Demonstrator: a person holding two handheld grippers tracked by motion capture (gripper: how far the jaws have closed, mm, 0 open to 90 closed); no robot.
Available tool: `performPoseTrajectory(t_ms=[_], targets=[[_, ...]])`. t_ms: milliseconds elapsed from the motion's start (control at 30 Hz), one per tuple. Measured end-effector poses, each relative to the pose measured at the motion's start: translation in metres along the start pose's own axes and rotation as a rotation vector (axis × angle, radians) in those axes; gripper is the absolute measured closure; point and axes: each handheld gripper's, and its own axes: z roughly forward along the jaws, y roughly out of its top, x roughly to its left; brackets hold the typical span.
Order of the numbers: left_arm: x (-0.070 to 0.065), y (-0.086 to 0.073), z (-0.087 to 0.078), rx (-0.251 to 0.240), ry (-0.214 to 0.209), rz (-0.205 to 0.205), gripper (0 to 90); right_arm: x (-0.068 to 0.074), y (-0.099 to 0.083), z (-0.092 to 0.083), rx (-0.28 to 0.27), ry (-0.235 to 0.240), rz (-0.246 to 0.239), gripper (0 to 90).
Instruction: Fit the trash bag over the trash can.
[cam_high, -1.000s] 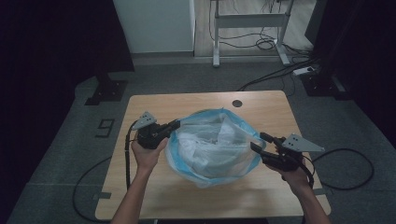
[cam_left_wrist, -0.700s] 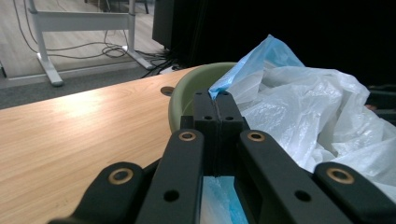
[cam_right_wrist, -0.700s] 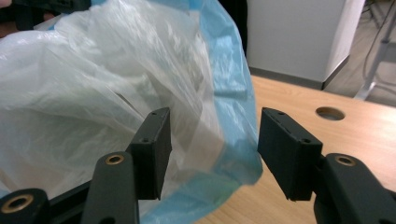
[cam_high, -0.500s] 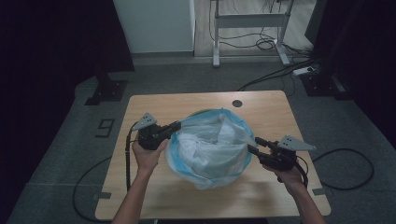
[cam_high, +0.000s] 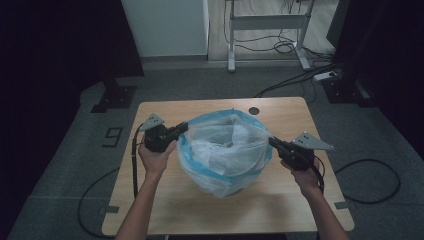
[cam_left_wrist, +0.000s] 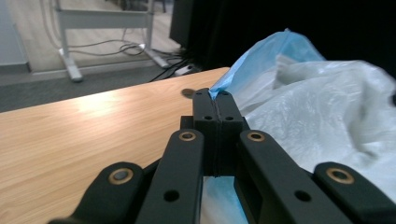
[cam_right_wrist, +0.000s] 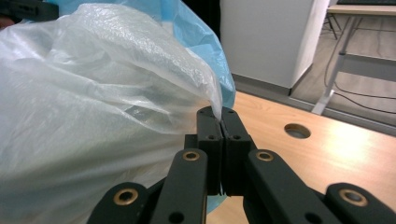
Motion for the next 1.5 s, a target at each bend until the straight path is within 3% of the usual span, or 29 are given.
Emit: performPoseTrajectory(t_ms=[167, 400, 600, 900, 1233, 1333, 1433, 1500], targets=[[0.019, -0.007, 0.017, 0.067, 0.012, -0.056, 89.5, -0.002, 0.003, 0.023, 0.048, -0.020, 0.017, 87.4], [0.030, -0.027, 0.031, 0.137, 0.013, -0.081, 89.4, -0.004, -0.015, 0.045, 0.119, -0.018, 0.061, 87.5], [0.030, -0.038, 0.032, 0.161, -0.001, -0.093, 89.4, -0.004, -0.028, 0.054, 0.170, -0.012, 0.073, 87.7], [0.023, -0.047, 0.035, 0.214, -0.057, -0.113, 88.9, 0.001, -0.039, 0.056, 0.202, 0.006, 0.076, 87.9], [0.027, -0.046, 0.046, 0.281, -0.054, -0.152, 88.8, -0.004, -0.040, 0.067, 0.261, 0.011, 0.096, 87.9], [0.029, -0.050, 0.047, 0.297, -0.038, -0.140, 88.9, -0.005, -0.044, 0.070, 0.296, 0.009, 0.097, 87.9], [0.028, -0.053, 0.044, 0.275, -0.041, -0.127, 88.5, -0.008, -0.048, 0.067, 0.266, 0.000, 0.114, 87.2], [0.028, -0.054, 0.042, 0.261, -0.041, -0.123, 88.2, -0.009, -0.048, 0.061, 0.226, -0.021, 0.124, 79.5]])
